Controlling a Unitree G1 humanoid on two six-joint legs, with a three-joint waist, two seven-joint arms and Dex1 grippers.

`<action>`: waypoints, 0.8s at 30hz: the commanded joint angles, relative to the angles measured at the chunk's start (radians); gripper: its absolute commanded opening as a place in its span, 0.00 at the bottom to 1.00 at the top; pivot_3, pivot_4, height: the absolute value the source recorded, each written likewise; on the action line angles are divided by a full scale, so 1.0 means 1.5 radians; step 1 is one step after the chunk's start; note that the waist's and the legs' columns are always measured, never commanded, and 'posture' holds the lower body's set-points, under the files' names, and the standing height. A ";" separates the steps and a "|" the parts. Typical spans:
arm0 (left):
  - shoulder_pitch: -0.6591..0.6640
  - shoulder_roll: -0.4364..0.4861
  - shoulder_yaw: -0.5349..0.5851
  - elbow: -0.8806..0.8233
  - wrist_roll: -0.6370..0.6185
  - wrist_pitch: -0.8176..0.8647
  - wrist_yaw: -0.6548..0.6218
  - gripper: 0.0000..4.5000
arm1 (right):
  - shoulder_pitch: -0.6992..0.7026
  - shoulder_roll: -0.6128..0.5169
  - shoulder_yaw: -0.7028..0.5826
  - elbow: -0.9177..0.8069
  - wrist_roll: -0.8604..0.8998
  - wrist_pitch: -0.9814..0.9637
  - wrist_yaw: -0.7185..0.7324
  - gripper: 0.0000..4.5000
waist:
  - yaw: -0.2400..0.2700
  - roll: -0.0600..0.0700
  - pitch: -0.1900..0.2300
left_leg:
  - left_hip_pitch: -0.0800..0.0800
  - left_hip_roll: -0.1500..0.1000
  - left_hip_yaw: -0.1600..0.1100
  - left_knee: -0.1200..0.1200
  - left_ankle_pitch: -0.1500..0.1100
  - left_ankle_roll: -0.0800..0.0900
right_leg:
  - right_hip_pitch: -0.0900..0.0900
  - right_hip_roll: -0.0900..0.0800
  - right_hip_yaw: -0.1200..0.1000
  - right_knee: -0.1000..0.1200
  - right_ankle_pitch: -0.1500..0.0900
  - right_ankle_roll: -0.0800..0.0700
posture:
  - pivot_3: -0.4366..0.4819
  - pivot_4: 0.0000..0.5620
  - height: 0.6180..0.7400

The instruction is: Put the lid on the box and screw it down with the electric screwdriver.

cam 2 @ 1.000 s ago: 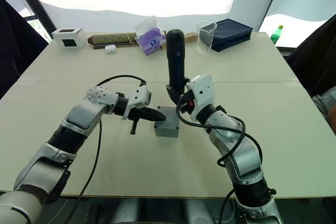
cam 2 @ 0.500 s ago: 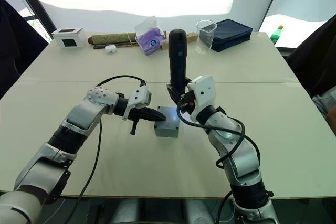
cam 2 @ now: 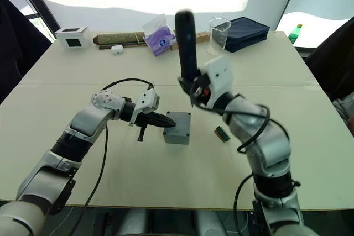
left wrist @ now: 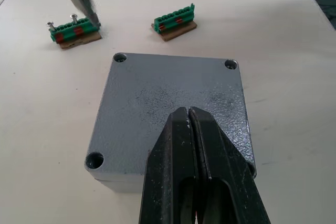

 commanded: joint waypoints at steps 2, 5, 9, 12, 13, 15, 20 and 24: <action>0.010 -0.034 0.055 0.015 -0.044 0.063 0.056 0.00 | -0.123 -0.055 -0.146 -0.042 0.115 0.171 -0.005 0.46 | 0.004 0.000 0.000 | -0.004 0.000 -0.001 0.000 0.000 0.000 | -0.004 -0.001 -0.001 0.000 0.000 0.000 | 0.48 0.27 1.00; -0.003 -0.054 0.083 0.017 -0.030 0.047 0.124 0.00 | -0.157 -0.074 -0.198 -0.028 0.134 0.245 -0.023 0.46 | 0.001 0.000 0.001 | -0.004 0.000 -0.001 -0.001 0.000 0.000 | -0.005 0.000 -0.001 0.000 0.000 0.000 | 0.48 0.27 1.00; -0.054 -0.067 0.127 -0.011 -0.085 0.098 0.138 0.00 | -0.178 -0.152 -0.322 0.039 0.117 0.404 -0.033 0.46 | 0.005 0.001 0.003 | -0.008 0.000 0.000 0.000 0.000 0.000 | -0.008 -0.001 0.000 0.001 0.000 0.000 | 0.48 0.27 1.00; -0.078 -0.042 0.103 -0.033 -0.144 0.146 0.023 0.00 | -0.117 -0.234 -0.358 0.168 0.203 0.446 -0.076 0.46 | 0.011 0.001 0.003 | -0.010 -0.001 0.000 0.001 0.000 0.000 | -0.010 -0.001 0.000 0.000 0.000 0.000 | 0.48 0.27 1.00; -0.079 -0.038 0.100 -0.039 -0.154 0.151 0.006 0.00 | -0.083 -0.281 -0.349 0.218 0.280 0.447 -0.091 0.46 | 0.013 0.001 0.003 | -0.010 -0.001 0.000 0.000 0.000 0.000 | -0.010 -0.001 0.000 -0.001 0.000 0.000 | 0.48 0.27 1.00; -0.080 -0.031 0.089 -0.048 -0.159 0.158 -0.012 0.00 | -0.035 -0.347 -0.332 0.278 0.383 0.447 -0.124 0.46 | 0.015 0.003 0.004 | -0.010 -0.001 0.001 0.000 0.002 -0.003 | -0.010 -0.001 0.000 -0.002 0.000 0.000 | 0.48 0.27 1.00; -0.088 0.001 -0.023 -0.097 -0.069 0.033 -0.085 0.00 | 0.160 -0.451 -0.323 0.335 0.549 0.447 -0.127 0.46 | 0.016 0.004 0.005 | -0.011 0.000 0.002 0.000 0.001 -0.002 | -0.011 0.000 0.001 -0.002 0.000 0.000 | 0.48 0.27 1.00; -0.099 -0.013 -0.045 -0.081 -0.044 -0.015 -0.085 0.00 | 0.195 -0.461 -0.294 0.361 0.607 0.447 -0.145 0.46 | 0.007 0.005 0.005 | -0.011 -0.001 0.003 0.001 0.001 -0.002 | -0.012 0.000 0.003 -0.002 0.000 0.000 | 0.48 0.27 1.00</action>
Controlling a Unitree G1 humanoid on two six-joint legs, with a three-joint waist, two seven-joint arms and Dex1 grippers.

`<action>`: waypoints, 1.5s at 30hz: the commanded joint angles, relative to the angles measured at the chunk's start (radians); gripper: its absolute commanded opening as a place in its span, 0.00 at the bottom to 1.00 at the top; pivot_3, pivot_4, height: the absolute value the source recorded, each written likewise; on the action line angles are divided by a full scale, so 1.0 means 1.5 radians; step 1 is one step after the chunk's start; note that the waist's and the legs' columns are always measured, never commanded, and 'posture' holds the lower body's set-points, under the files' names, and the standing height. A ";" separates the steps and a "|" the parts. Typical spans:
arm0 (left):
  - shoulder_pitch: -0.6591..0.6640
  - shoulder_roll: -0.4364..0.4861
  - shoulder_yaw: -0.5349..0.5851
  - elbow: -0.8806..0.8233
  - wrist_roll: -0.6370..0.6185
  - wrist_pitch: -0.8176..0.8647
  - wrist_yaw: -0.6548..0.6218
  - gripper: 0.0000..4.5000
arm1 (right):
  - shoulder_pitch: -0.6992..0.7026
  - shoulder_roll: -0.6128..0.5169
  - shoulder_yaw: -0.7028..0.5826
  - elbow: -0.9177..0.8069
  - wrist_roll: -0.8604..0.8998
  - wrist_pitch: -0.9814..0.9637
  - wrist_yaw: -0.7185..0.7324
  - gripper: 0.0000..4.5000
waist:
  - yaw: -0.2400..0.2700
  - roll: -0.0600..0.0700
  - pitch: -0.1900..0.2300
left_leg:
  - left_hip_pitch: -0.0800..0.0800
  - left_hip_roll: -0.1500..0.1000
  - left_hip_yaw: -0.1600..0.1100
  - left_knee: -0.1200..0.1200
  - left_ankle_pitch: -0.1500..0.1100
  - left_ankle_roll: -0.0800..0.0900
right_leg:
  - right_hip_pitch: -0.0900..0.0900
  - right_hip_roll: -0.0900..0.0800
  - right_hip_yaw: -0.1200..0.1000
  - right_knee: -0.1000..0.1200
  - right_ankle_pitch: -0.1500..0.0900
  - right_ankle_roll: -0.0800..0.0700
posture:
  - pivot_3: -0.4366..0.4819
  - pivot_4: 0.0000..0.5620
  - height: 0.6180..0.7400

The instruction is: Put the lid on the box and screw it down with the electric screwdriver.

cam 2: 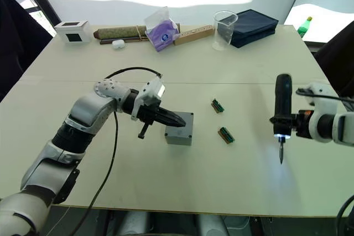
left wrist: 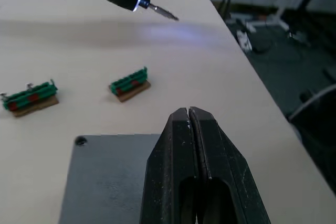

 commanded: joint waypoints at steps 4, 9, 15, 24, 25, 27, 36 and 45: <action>-0.013 -0.018 -0.001 0.003 0.012 -0.044 -0.007 0.00 | -0.018 -0.012 0.006 0.026 0.062 0.004 -0.038 0.46 | -0.009 0.000 0.000 | 0.001 0.000 0.000 0.001 -0.002 0.004 | 0.002 0.000 0.000 0.000 0.000 0.001 | 0.48 0.27 1.00; -0.007 -0.021 -0.001 0.004 0.019 -0.046 0.002 0.00 | -0.019 -0.005 0.028 0.043 0.042 0.004 -0.042 0.46 | -0.011 0.000 0.000 | 0.001 0.000 0.000 0.000 -0.002 0.004 | 0.001 0.000 0.000 0.000 0.000 0.001 | 0.48 0.27 1.00; 0.000 -0.017 0.002 0.004 0.026 -0.046 0.008 0.00 | -0.009 -0.001 0.047 0.053 0.001 0.004 -0.027 0.57 | -0.011 0.000 0.000 | 0.001 0.000 -0.001 0.000 -0.002 0.004 | 0.001 0.000 0.000 0.000 0.000 0.001 | 0.48 0.27 1.00; -0.008 -0.016 0.010 0.019 0.028 -0.043 0.011 0.00 | -0.028 0.001 0.058 0.046 -0.079 0.004 -0.004 0.98 | -0.010 0.000 0.000 | 0.002 0.000 -0.001 0.001 -0.002 0.004 | 0.002 0.000 0.000 0.000 0.000 0.001 | 0.48 0.27 1.00; -0.009 -0.015 0.011 0.021 0.028 -0.042 0.011 0.00 | -0.030 -0.004 0.056 0.037 -0.086 0.004 0.001 0.98 | -0.010 0.000 0.000 | 0.002 0.000 -0.001 0.001 -0.002 0.004 | 0.002 0.000 0.000 0.000 0.000 0.001 | 0.48 0.27 1.00; -0.012 -0.011 0.015 0.027 0.030 -0.043 0.013 0.00 | -0.039 -0.015 0.049 0.025 -0.089 0.004 0.005 0.98 | -0.010 0.000 0.000 | 0.002 0.000 -0.001 0.001 -0.002 0.004 | 0.002 0.000 0.000 0.000 0.000 0.001 | 0.48 0.27 1.00; -0.059 0.009 0.090 0.123 0.016 -0.016 0.049 0.00 | -0.164 -0.047 -0.002 -0.057 -0.010 -0.027 -0.010 0.98 | -0.013 0.001 0.001 | 0.002 0.000 -0.001 0.001 -0.002 0.004 | 0.002 0.000 -0.001 0.000 0.000 0.001 | 0.48 0.27 1.00; -0.004 0.034 0.152 0.195 0.065 -0.075 0.174 0.00 | 0.013 0.172 0.014 -0.388 -0.019 -0.269 0.039 0.98 | -0.008 0.000 0.001 | 0.001 0.001 -0.002 0.001 -0.001 0.002 | 0.003 0.000 -0.003 0.000 0.000 0.000 | 0.48 0.27 1.00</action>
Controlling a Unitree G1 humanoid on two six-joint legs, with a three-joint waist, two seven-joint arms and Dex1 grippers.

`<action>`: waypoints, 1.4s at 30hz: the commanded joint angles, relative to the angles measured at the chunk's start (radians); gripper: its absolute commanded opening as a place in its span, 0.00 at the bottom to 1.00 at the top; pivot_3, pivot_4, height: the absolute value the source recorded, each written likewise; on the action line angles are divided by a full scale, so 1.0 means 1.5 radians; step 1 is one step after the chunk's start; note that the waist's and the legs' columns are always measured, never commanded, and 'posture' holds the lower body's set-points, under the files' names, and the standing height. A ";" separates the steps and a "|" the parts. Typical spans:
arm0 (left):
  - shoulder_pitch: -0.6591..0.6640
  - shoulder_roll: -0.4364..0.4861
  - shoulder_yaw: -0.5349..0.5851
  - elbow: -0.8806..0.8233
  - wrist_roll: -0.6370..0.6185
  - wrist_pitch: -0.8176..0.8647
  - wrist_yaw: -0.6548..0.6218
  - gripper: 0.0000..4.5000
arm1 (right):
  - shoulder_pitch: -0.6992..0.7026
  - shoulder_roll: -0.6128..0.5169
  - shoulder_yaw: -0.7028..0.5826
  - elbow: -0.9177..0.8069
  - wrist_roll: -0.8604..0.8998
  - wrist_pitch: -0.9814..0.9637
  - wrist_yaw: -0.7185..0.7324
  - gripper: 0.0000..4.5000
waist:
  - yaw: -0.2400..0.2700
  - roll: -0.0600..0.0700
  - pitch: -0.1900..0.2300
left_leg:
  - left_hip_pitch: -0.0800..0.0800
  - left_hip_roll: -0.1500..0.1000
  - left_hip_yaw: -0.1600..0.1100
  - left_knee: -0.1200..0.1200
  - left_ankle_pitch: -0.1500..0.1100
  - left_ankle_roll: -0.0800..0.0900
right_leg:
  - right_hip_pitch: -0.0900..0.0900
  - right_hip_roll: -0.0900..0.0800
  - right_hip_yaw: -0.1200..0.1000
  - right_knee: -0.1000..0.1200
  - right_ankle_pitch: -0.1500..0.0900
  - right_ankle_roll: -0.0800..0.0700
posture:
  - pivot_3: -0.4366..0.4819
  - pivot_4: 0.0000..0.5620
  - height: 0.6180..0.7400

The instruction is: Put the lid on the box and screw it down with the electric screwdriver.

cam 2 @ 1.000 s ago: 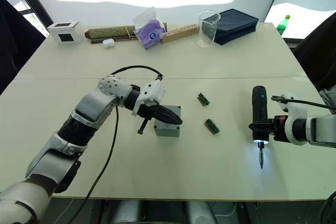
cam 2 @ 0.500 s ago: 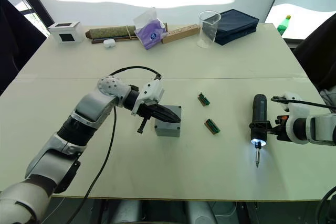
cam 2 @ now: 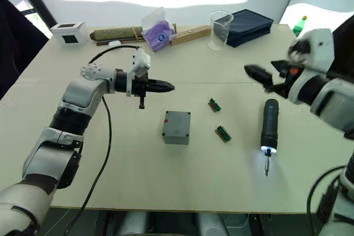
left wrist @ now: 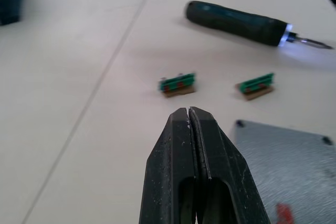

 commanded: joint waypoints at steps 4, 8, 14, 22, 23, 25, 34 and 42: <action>0.085 0.038 -0.008 -0.078 -0.010 0.056 -0.031 0.00 | 0.139 0.035 0.122 -0.170 -0.037 -0.119 0.167 0.98 | 0.001 0.000 0.000 | -0.004 0.000 0.000 0.001 0.002 -0.003 | -0.004 -0.001 -0.001 0.001 0.000 0.000 | 0.48 0.27 1.00; 0.126 0.051 -0.031 -0.139 -0.015 0.098 -0.051 0.00 | 0.193 -0.002 0.255 -0.195 -0.164 -0.197 0.242 0.98 | -0.001 0.000 0.000 | -0.003 0.000 -0.001 0.001 0.003 -0.006 | -0.003 0.000 -0.002 0.002 0.000 0.000 | 0.48 0.27 1.00; 0.154 0.059 -0.066 -0.156 0.019 0.074 -0.050 0.00 | 0.190 0.023 0.365 -0.149 -0.260 -0.256 0.288 0.98 | -0.004 0.000 0.000 | 0.002 0.000 -0.001 0.001 0.002 -0.004 | 0.002 0.000 -0.002 0.003 0.000 0.000 | 0.48 0.27 1.00; 0.134 0.006 -0.087 -0.135 0.030 0.055 -0.035 0.00 | 0.161 0.102 0.444 -0.082 -0.343 -0.297 0.301 0.98 | 0.001 -0.001 0.001 | 0.002 0.000 -0.001 0.001 0.003 -0.005 | 0.002 0.000 -0.002 0.003 0.000 0.000 | 0.48 0.27 1.00; 0.124 -0.006 -0.092 -0.121 0.034 0.045 -0.033 0.00 | 0.162 0.109 0.448 -0.085 -0.341 -0.296 0.307 0.98 | 0.001 -0.001 0.001 | 0.002 0.000 -0.001 0.001 0.003 -0.006 | 0.002 0.000 -0.002 0.003 0.000 0.000 | 0.48 0.27 1.00; 0.109 -0.024 -0.096 -0.096 0.040 0.028 -0.031 0.00 | 0.164 0.116 0.453 -0.095 -0.333 -0.289 0.320 0.98 | 0.002 -0.001 0.001 | 0.002 0.000 -0.001 0.001 0.004 -0.007 | 0.002 0.000 -0.002 0.003 0.000 0.000 | 0.48 0.27 1.00; 0.047 -0.030 -0.097 0.028 0.096 -0.066 -0.033 0.00 | 0.186 0.112 0.413 -0.135 -0.340 -0.272 0.314 0.98 | -0.005 -0.001 0.001 | 0.002 0.000 -0.001 0.001 0.004 -0.007 | 0.002 0.000 -0.002 0.003 0.000 0.000 | 0.48 0.27 1.00; 0.091 0.025 -0.090 -0.027 0.079 -0.016 -0.086 0.00 | 0.185 0.076 0.364 -0.115 -0.375 -0.300 0.339 0.98 | -0.005 -0.001 0.001 | 0.002 0.000 -0.001 0.001 0.004 -0.007 | 0.002 0.000 -0.002 0.003 0.000 0.000 | 0.48 0.27 1.00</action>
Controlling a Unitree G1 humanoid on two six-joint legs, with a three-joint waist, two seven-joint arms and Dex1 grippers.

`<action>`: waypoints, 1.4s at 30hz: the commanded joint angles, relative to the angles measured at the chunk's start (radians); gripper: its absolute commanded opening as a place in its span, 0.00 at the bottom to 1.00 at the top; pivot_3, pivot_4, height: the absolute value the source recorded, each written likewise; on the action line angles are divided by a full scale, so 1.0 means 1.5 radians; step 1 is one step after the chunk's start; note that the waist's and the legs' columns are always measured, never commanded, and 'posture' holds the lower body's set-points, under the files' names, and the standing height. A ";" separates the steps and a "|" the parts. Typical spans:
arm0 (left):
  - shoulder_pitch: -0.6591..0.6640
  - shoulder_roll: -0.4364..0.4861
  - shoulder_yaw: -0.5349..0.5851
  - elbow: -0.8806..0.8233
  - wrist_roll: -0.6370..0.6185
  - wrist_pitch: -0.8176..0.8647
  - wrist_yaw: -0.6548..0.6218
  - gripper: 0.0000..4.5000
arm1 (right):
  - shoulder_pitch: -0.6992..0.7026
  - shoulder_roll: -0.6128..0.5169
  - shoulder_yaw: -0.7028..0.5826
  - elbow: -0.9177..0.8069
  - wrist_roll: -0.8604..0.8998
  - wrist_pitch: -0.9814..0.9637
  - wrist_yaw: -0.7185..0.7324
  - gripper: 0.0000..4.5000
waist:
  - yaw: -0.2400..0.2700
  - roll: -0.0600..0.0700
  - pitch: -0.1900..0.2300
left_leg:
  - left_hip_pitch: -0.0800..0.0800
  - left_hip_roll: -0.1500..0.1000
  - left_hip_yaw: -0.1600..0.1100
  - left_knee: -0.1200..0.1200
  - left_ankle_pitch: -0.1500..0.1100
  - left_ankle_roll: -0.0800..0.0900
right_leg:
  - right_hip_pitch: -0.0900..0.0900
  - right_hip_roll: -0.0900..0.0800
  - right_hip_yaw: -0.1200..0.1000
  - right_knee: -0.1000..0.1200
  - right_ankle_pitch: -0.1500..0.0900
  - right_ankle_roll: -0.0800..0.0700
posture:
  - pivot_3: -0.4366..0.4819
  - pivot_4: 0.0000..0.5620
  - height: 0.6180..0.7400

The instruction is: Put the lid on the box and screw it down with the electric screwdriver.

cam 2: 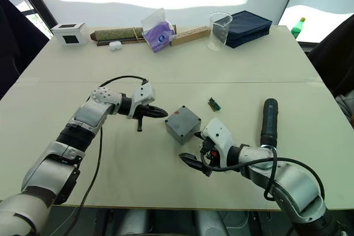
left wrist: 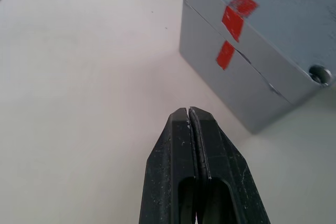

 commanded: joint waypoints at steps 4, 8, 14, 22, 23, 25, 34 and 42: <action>0.071 0.049 0.002 -0.131 -0.030 0.076 -0.048 0.00 | -0.052 -0.026 -0.012 0.083 -0.064 -0.065 0.047 0.98 | -0.001 0.000 0.000 | 0.000 0.000 0.000 0.000 0.000 0.000 | 0.000 0.000 0.000 0.000 0.000 0.000 | 0.48 0.27 1.00; 0.095 0.042 -0.003 -0.172 -0.032 0.102 -0.038 0.00 | -0.089 -0.030 0.020 0.145 -0.104 -0.103 0.093 0.98 | 0.003 0.000 0.000 | 0.001 0.000 0.000 0.000 0.000 0.000 | 0.000 0.000 0.000 0.001 0.000 0.000 | 0.48 0.27 1.00; 0.101 0.001 0.001 -0.197 -0.039 0.108 0.004 0.00 | -0.123 -0.019 0.063 0.186 -0.134 -0.133 0.151 0.98 | 0.003 0.000 0.000 | 0.001 0.000 0.000 0.000 0.000 0.000 | 0.000 0.000 0.000 0.001 0.000 0.000 | 0.48 0.27 1.00; 0.098 -0.026 0.000 -0.154 -0.028 0.060 0.032 0.00 | -0.083 -0.016 0.058 0.131 -0.109 -0.109 0.187 0.98 | 0.001 0.000 0.000 | 0.001 0.000 0.000 0.000 0.000 0.000 | 0.000 0.000 0.000 0.001 0.000 0.000 | 0.48 0.27 1.00; 0.095 -0.028 -0.001 -0.148 -0.028 0.057 0.032 0.00 | -0.079 -0.015 0.056 0.125 -0.109 -0.107 0.185 0.98 | 0.001 0.000 0.000 | 0.001 0.000 0.000 0.000 0.000 0.000 | 0.000 0.000 0.000 0.001 0.000 0.000 | 0.48 0.27 1.00; 0.091 -0.030 -0.002 -0.141 -0.029 0.051 0.029 0.00 | -0.073 -0.011 0.053 0.117 -0.112 -0.102 0.179 0.98 | 0.001 0.000 0.000 | 0.001 0.000 0.000 0.000 0.000 0.000 | 0.001 0.000 0.000 0.001 0.000 0.000 | 0.48 0.27 1.00; 0.077 -0.028 -0.002 -0.119 -0.026 0.033 0.021 0.00 | -0.062 -0.003 0.043 0.103 -0.116 -0.090 0.167 0.98 | 0.001 0.000 0.000 | 0.001 0.000 0.000 0.000 0.000 0.000 | 0.001 0.000 0.000 0.001 0.000 0.000 | 0.48 0.27 1.00; 0.060 -0.012 0.009 -0.114 -0.028 0.034 0.015 0.00 | -0.048 -0.018 -0.001 0.078 -0.097 -0.071 0.170 0.98 | 0.001 0.000 0.000 | 0.001 0.000 0.000 0.000 0.000 0.000 | 0.001 0.000 0.000 0.001 0.000 0.000 | 0.48 0.27 1.00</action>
